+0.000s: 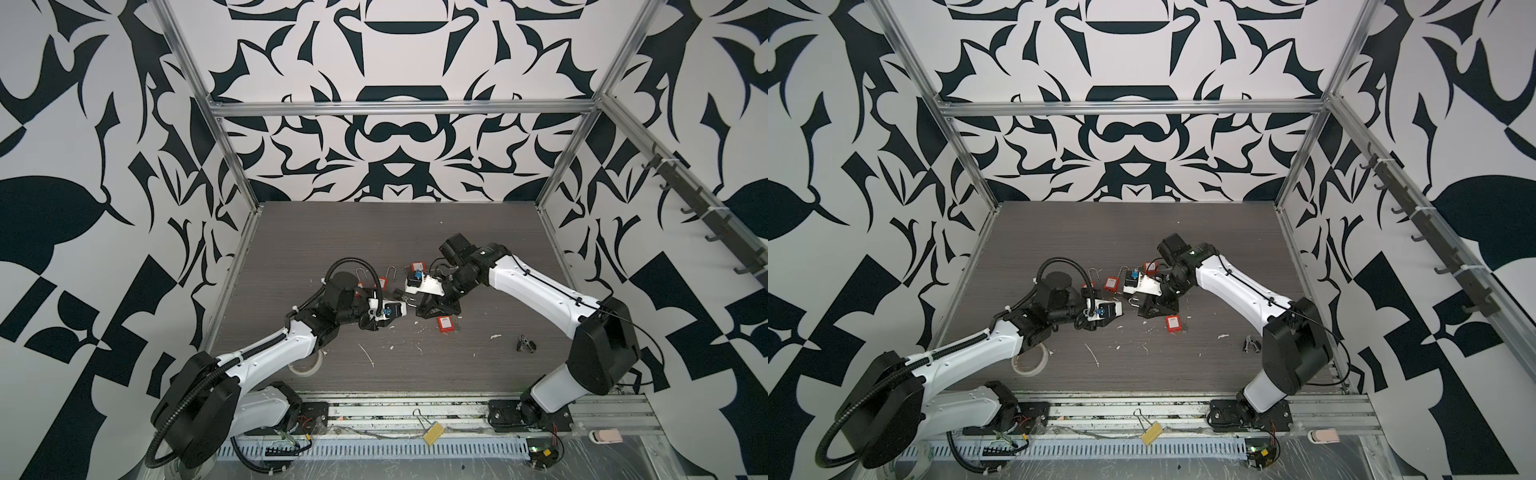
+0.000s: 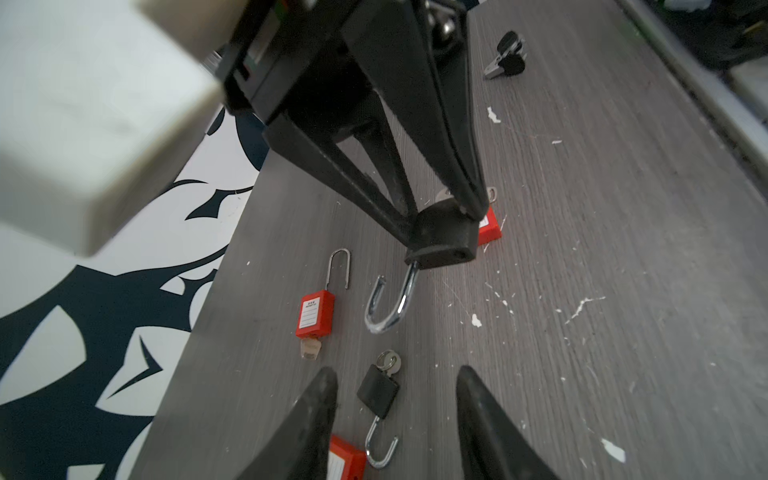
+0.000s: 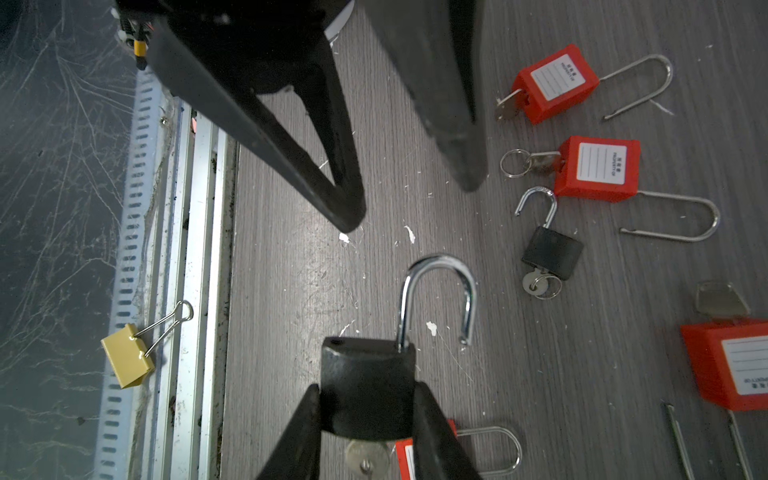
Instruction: Lock with the key
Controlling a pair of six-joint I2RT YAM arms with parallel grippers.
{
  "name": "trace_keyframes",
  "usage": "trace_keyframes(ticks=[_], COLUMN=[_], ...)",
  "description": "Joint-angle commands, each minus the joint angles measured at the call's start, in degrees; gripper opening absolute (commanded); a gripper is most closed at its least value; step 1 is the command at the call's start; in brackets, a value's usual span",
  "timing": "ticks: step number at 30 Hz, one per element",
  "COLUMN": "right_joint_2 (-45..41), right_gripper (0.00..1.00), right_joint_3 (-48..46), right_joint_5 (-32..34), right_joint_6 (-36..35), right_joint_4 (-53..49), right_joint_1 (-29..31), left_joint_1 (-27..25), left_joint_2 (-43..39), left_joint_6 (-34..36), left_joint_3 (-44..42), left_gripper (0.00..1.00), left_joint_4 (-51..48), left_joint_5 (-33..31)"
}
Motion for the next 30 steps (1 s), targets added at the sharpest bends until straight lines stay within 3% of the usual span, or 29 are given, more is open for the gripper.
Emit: trace_keyframes(ticks=[1,20,30], right_joint_2=[-2.26,-1.86,-0.61], right_gripper=[0.3,0.3,0.29], right_joint_3=[-0.25,-0.34,1.15], right_joint_5=[-2.46,-4.22,-6.0], right_joint_6=[0.87,1.3,1.05], right_joint_4=[-1.25,-2.89,-4.73], right_joint_1=[0.38,0.49,0.57], left_joint_1=[-2.95,-4.45,-5.59], left_joint_2=[1.98,4.87,3.53], left_joint_6=[4.15,3.23,3.05], left_joint_3=[1.45,2.26,1.93], left_gripper=[0.45,0.25,0.22], left_joint_4=[2.93,4.47,3.48], left_joint_5=[-5.6,-8.16,-6.24])
